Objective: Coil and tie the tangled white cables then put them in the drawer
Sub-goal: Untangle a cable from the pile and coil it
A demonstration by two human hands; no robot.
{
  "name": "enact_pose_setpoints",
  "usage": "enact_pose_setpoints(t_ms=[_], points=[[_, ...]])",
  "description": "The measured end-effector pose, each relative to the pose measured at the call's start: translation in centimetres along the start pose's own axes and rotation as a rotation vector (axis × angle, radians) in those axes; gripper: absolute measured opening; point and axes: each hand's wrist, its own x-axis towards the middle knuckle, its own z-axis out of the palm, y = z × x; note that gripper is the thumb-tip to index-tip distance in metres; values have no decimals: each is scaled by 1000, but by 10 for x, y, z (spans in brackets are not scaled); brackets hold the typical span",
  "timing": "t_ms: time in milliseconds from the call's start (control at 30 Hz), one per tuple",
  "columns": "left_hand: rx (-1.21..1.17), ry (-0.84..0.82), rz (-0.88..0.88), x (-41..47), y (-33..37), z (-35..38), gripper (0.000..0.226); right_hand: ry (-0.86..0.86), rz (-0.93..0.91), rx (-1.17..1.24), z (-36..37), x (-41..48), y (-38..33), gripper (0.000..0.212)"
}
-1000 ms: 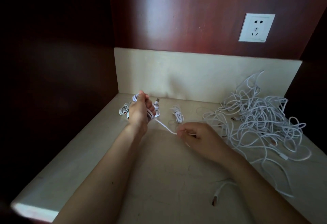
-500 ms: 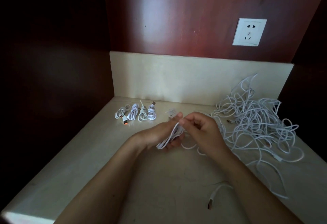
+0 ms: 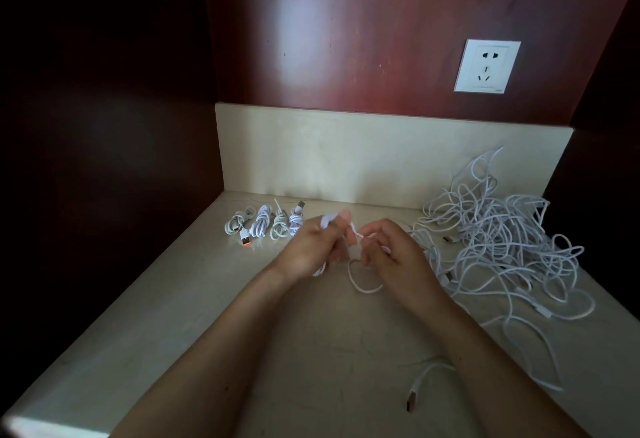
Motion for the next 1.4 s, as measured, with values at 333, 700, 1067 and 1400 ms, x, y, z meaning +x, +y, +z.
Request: enact_pose_setpoints(t_ms=[333,700,1067,1400], points=[[-423,183,73,5,-1,12,47,-21,304,238,4,4,-23,25],[-1020,393,-120,15,7,8,45,-307,537,366,12,0,-36,27],[-515,540,37,11,8,-12,42,-229,347,171,8,-1,-30,11],[-294,452,-32,9,5,-24,41,185,219,203,-2,6,-19,29]])
